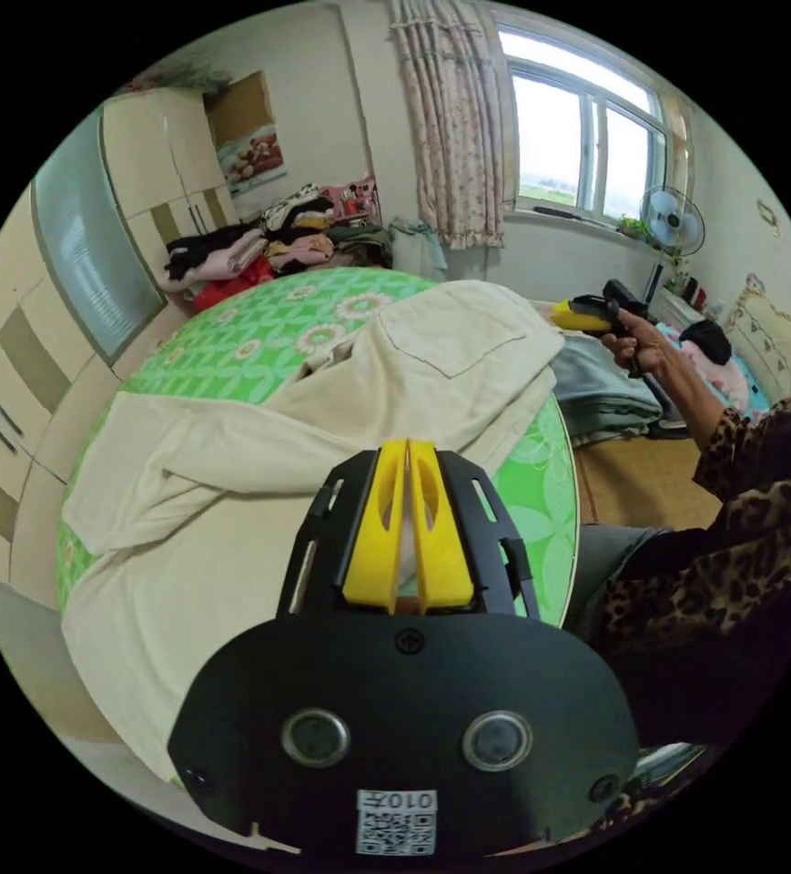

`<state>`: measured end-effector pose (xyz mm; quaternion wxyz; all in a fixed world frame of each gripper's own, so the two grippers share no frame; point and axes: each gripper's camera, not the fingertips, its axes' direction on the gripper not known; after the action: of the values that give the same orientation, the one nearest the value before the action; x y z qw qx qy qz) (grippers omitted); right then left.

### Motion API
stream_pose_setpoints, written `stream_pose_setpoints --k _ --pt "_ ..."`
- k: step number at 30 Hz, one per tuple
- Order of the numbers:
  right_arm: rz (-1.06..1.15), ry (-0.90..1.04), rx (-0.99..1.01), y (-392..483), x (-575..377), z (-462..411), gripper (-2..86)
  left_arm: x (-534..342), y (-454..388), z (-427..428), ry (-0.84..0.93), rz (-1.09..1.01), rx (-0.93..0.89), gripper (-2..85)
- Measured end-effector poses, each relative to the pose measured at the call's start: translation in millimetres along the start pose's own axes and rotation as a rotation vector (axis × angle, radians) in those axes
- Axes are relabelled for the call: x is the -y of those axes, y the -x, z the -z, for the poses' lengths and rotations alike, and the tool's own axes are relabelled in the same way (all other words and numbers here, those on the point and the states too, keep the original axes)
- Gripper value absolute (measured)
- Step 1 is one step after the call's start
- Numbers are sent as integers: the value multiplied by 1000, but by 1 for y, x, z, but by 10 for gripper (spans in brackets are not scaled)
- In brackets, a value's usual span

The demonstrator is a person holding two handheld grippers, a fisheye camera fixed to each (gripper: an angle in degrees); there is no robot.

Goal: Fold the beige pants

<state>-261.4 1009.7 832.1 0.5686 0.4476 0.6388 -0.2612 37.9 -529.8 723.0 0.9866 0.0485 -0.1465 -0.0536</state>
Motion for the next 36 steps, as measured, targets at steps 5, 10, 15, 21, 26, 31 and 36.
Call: stream_pose_setpoints --k 5,10,15,21,26,31,36 --pt "-50 69 168 -1 -30 -24 128 28 -45 21 17 -237 176 26" --pt "-133 21 249 -5 -43 -19 128 31 -82 10 159 -473 330 29" --pt "-170 -12 197 2 -57 -5 130 24 -91 15 204 -520 408 30" --pt "-136 34 255 30 -49 -21 117 39 -94 13 200 -537 384 26" --pt "-115 -7 243 49 -46 -21 63 45 -96 11 211 -554 374 3" --pt "-61 -40 249 87 -46 -3 56 52 -93 28 200 -530 375 -3" --pt "19 -42 332 128 -49 15 53 64 -76 109 26 -420 292 -3"
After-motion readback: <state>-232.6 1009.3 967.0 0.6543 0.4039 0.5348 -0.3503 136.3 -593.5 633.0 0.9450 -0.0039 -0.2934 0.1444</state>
